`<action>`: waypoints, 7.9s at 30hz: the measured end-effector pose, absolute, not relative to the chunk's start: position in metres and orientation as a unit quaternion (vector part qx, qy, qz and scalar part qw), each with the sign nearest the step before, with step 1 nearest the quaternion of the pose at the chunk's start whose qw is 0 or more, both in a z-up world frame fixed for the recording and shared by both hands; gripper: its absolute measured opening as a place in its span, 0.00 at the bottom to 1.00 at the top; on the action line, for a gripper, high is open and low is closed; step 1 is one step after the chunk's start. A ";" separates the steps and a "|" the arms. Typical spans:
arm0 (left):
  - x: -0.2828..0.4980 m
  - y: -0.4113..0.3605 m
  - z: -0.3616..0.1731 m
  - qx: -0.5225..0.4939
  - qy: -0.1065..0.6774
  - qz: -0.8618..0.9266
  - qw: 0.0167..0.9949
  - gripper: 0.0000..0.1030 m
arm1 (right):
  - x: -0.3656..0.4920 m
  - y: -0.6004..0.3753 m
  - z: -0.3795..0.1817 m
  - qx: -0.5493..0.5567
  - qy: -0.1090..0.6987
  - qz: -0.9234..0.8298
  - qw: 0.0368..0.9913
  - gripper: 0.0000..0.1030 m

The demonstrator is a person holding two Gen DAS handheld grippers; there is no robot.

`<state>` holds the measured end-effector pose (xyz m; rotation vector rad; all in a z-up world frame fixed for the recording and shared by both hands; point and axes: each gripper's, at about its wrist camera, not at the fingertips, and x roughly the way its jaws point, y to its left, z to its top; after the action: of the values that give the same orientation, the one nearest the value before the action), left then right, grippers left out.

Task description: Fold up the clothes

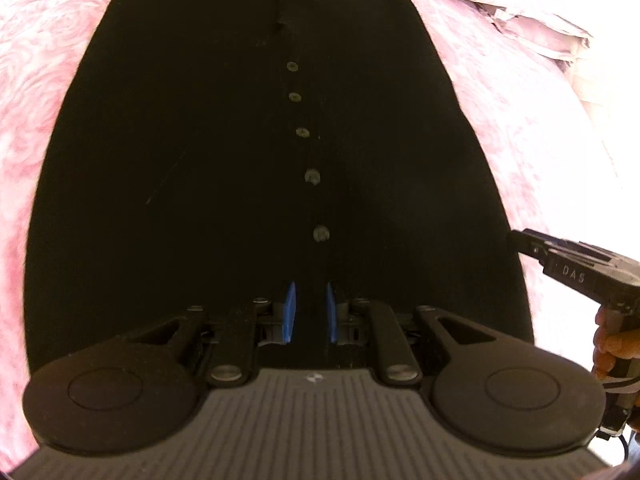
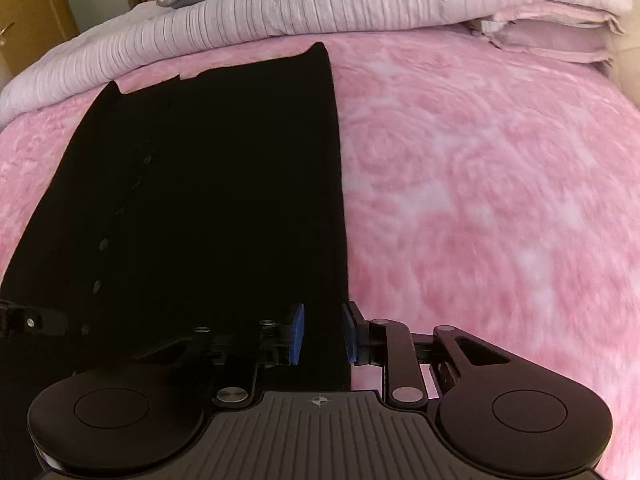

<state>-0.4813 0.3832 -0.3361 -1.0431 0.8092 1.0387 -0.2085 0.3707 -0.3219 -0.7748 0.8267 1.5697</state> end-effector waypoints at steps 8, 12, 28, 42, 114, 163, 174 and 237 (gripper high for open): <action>-0.467 0.408 -0.343 -0.465 0.373 0.462 0.657 0.11 | -0.210 0.411 -0.344 -0.360 0.367 0.661 0.547 0.24; -0.459 0.414 -0.345 -0.462 0.390 0.460 0.650 0.11 | -0.215 0.413 -0.348 -0.386 0.345 0.666 0.537 0.07; -0.463 0.419 -0.327 -0.470 0.376 0.462 0.652 0.11 | -0.166 0.435 -0.317 -0.325 0.424 0.643 0.549 0.20; -0.464 0.448 -0.323 -0.455 0.361 0.485 0.654 0.11 | -0.219 0.472 -0.355 -0.425 0.303 0.676 0.521 0.08; -0.585 0.600 -0.348 -0.433 0.270 0.539 0.670 0.11 | -0.327 0.673 -0.413 -0.129 0.576 0.715 0.373 0.23; -0.583 0.283 -0.340 -0.414 0.394 0.520 0.634 0.09 | -0.251 0.308 -0.353 -0.466 0.346 0.635 0.510 0.15; -0.571 0.243 -0.314 -0.389 0.376 0.506 0.671 0.07 | -0.266 0.268 -0.329 -0.430 0.348 0.638 0.535 0.15; -0.504 -0.048 -0.255 -0.210 0.235 0.666 0.677 0.28 | -0.263 -0.044 -0.280 -0.204 0.224 0.693 0.655 0.21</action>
<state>-0.5038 -0.0479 -0.2550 -0.4713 0.5272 1.4962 -0.2630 -0.0442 -0.2796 -0.4620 0.5073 1.5711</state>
